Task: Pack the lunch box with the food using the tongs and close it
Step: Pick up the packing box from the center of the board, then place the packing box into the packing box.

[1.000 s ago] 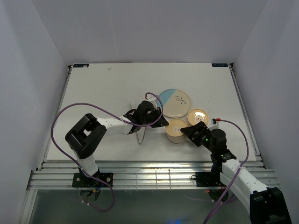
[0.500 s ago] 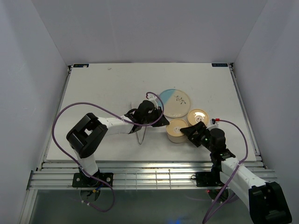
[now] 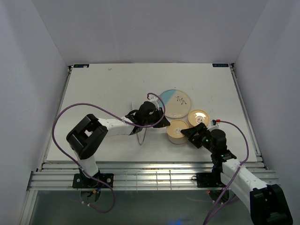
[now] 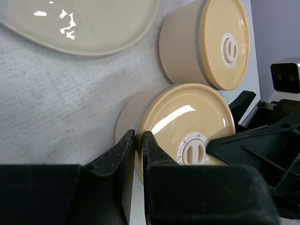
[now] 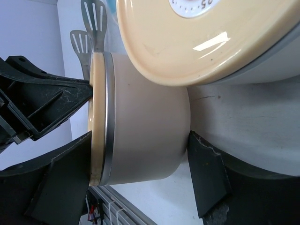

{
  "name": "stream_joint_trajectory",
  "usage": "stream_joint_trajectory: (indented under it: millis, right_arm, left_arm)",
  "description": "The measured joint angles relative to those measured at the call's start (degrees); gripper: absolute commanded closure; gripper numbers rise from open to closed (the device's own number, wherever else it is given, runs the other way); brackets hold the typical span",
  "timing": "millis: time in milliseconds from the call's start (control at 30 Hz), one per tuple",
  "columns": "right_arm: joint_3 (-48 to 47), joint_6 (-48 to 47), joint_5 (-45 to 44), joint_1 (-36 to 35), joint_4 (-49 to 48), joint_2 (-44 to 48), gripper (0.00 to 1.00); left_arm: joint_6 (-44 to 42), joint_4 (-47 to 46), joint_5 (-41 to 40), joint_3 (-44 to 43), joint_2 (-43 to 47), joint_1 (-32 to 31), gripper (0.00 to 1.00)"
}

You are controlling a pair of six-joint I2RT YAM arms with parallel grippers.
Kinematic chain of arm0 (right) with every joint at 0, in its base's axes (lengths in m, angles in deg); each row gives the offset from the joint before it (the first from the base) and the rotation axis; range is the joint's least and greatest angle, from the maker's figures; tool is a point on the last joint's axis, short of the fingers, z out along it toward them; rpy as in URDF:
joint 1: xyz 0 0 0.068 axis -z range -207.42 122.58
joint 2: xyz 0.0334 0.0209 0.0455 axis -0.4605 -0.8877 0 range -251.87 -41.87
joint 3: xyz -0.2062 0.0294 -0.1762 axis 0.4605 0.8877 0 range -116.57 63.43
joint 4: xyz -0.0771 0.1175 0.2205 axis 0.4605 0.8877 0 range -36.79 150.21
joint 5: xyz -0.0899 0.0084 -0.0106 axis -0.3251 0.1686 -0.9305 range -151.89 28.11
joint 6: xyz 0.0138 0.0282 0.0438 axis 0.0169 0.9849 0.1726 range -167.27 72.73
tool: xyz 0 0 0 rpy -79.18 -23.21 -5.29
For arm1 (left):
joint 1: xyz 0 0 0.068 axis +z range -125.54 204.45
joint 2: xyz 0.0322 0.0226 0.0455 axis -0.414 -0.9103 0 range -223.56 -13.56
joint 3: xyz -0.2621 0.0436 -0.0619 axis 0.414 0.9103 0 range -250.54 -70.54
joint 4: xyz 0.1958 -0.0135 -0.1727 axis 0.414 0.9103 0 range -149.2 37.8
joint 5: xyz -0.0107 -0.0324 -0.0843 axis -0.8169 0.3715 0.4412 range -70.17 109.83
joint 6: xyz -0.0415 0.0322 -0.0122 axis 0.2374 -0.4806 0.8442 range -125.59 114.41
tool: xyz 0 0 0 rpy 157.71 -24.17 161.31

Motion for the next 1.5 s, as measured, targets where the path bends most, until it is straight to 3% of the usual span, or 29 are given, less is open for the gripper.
stream_joint_trajectory:
  millis: [100,267,500,567,767,1033,1167,1500]
  right_arm:
    - [0.1,-0.3,0.0,0.0,3.4,3.6,0.92]
    - [0.2,-1.4,-1.0,0.0,11.2,12.5,0.92]
    - [0.2,-1.5,-0.7,-0.3,15.5,21.8,0.92]
    - [0.2,-1.2,0.3,-0.5,15.3,22.6,0.92]
    - [0.2,0.0,2.7,-1.0,12.3,21.3,0.92]
    - [0.2,0.6,5.2,-1.2,8.8,18.7,0.92]
    - [0.2,0.8,5.6,-1.2,7.1,17.0,0.92]
    - [0.2,1.9,6.6,-0.4,3.0,13.4,0.92]
  left_arm:
    - [-0.2,0.6,-0.6,0.2,0.5,-0.6,0.99]
    - [-0.4,4.6,-1.1,0.3,2.5,-2.0,0.72]
    - [-0.6,11.6,-1.9,-0.3,7.2,-4.0,0.54]
    - [-0.9,13.6,-2.3,-1.2,8.0,-4.2,0.45]
    - [-1.6,18.2,-3.4,-5.0,8.5,-4.5,0.39]
    - [-3.1,24.3,-4.9,-8.4,11.0,-3.8,0.11]
    - [-3.7,26.5,-4.9,-10.6,14.0,-3.1,0.06]
    - [-4.9,28.7,-4.9,-13.3,18.3,-0.5,0.09]
